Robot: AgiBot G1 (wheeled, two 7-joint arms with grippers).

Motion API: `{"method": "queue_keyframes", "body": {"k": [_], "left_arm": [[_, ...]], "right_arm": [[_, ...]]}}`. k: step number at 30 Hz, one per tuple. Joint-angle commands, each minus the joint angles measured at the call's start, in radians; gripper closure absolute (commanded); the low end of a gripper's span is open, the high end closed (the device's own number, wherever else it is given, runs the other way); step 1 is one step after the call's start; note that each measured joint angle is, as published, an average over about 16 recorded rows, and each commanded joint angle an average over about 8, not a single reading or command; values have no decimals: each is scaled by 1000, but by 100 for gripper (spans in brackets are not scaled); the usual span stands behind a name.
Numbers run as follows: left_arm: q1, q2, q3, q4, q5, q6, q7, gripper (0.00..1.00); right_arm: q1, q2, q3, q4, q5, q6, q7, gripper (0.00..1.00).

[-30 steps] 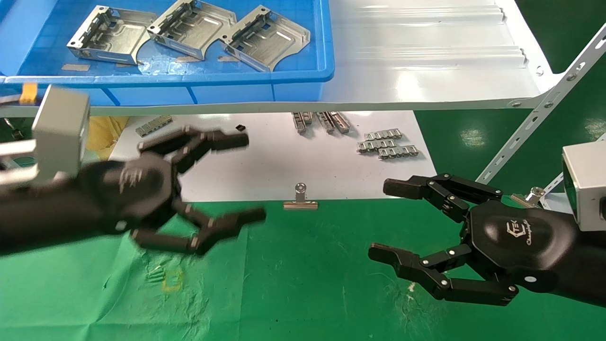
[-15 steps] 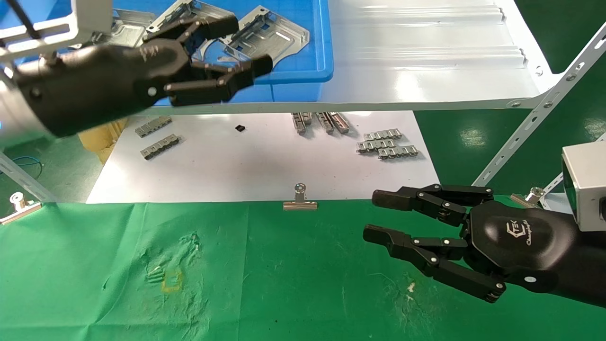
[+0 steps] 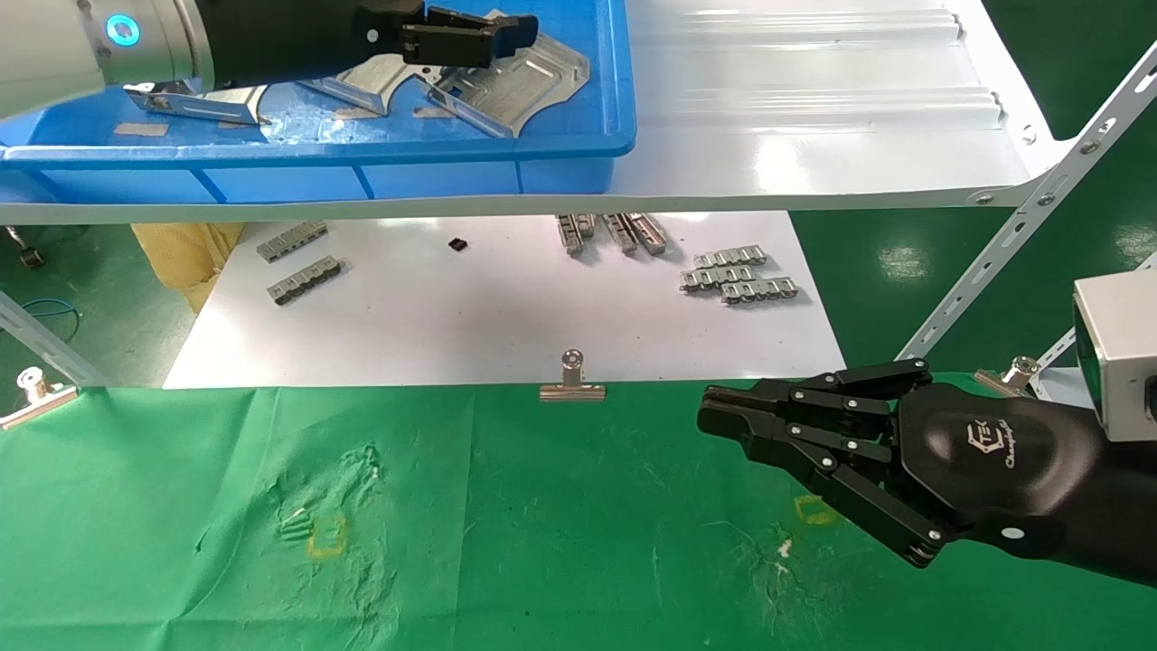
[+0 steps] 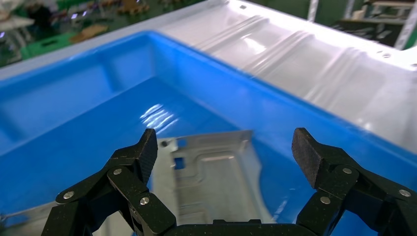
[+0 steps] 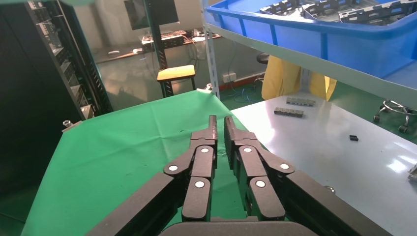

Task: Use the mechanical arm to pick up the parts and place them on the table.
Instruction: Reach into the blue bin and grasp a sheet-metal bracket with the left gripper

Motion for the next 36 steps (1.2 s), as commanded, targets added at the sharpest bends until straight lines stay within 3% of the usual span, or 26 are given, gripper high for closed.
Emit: {"method": "queue_keyframes", "body": {"k": [1,4,10,13,36], "left_arm": [[-42,26,18,75,29,-7,-3,4],[-74,44,32,141,49,-3,-2,20],[-113,67,48,224,74,-4,21,84],[-126,74,52,250,79,-7,39,99],[-148,113,63,352,98,-63,81,100]], "right_arm": [[0,0,0,0,0,0,0,100],[0,0,0,0,0,0,0,100],[0,0,0,0,0,0,0,100],[0,0,0,0,0,0,0,100],[0,0,0,0,0,0,0,100]]}}
